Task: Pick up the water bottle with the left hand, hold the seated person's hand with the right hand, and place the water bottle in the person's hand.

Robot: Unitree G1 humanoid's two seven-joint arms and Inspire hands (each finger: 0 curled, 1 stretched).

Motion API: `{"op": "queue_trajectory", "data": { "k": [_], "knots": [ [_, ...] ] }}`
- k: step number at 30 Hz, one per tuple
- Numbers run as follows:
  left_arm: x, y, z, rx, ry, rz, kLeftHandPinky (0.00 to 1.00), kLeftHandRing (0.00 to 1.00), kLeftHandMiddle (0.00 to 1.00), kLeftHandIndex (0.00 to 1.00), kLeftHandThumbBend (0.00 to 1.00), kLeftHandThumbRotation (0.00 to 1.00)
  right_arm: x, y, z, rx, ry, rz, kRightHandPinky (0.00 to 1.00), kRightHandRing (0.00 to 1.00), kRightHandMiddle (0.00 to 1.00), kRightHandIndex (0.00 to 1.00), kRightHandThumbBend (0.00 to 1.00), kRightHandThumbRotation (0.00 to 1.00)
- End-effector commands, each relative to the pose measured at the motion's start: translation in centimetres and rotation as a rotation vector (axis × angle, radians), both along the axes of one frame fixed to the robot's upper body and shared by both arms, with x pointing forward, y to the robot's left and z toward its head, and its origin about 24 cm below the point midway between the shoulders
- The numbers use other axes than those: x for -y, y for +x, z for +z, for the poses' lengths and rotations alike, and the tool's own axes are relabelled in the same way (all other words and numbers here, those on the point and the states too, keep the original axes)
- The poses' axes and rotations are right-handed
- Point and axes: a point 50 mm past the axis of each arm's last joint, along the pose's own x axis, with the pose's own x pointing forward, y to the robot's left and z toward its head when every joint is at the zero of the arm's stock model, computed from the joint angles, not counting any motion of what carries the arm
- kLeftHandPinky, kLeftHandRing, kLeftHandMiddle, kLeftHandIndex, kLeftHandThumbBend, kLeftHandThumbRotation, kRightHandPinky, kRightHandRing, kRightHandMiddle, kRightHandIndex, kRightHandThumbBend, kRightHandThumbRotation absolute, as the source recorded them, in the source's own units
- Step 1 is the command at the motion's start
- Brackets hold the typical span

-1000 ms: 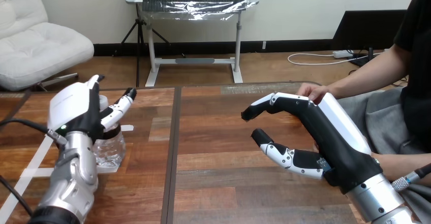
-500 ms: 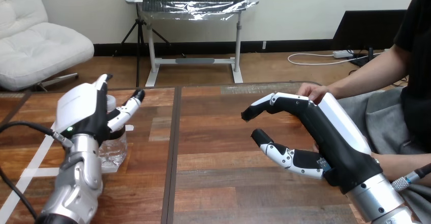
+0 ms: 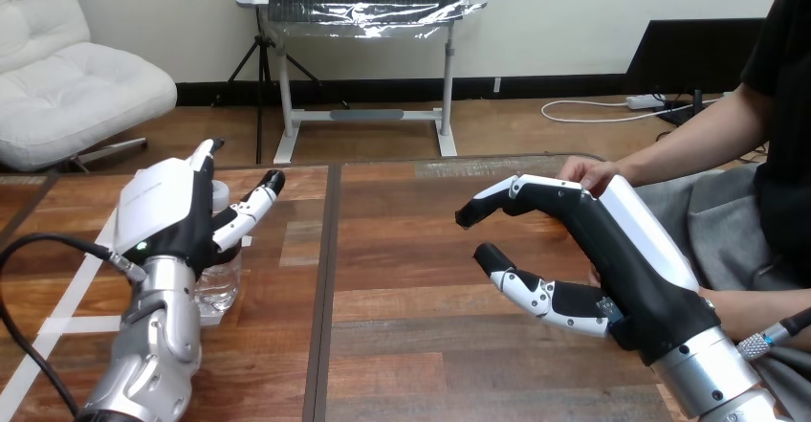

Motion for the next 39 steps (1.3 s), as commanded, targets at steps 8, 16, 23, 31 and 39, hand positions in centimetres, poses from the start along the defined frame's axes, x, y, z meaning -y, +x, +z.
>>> {"op": "queue_trajectory", "data": {
  "k": [8, 16, 23, 31, 39],
  "knots": [
    [0.58, 0.14, 0.95, 0.035, 0.013, -0.029, 0.86, 0.88, 0.9, 0.93, 0.62, 1.0, -0.21, 0.8, 2.2, 0.1, 0.02, 0.011, 0.73, 0.75, 0.67, 0.61, 0.35, 0.0],
    [0.59, 0.11, 1.04, 0.038, 0.016, -0.034, 0.86, 0.88, 0.9, 0.93, 0.61, 1.0, -0.25, 0.83, 2.18, 0.102, 0.019, 0.012, 0.73, 0.75, 0.67, 0.61, 0.36, 0.0],
    [0.58, 0.1, 1.07, 0.036, 0.01, -0.034, 0.86, 0.88, 0.9, 0.93, 0.6, 1.0, -0.26, 0.89, 2.17, 0.1, 0.018, 0.013, 0.73, 0.75, 0.67, 0.61, 0.36, 0.0],
    [0.54, 0.08, 1.08, 0.036, 0.008, -0.031, 0.86, 0.88, 0.9, 0.93, 0.61, 1.0, -0.17, 0.89, 2.11, 0.097, 0.02, 0.009, 0.73, 0.74, 0.67, 0.61, 0.36, 0.0],
    [0.21, 0.11, 0.97, 0.037, 0.009, -0.026, 0.86, 0.87, 0.89, 0.93, 0.6, 1.0, -0.08, 0.88, 2.19, 0.092, 0.018, 0.006, 0.72, 0.75, 0.68, 0.61, 0.36, 0.0]
  ]
}}
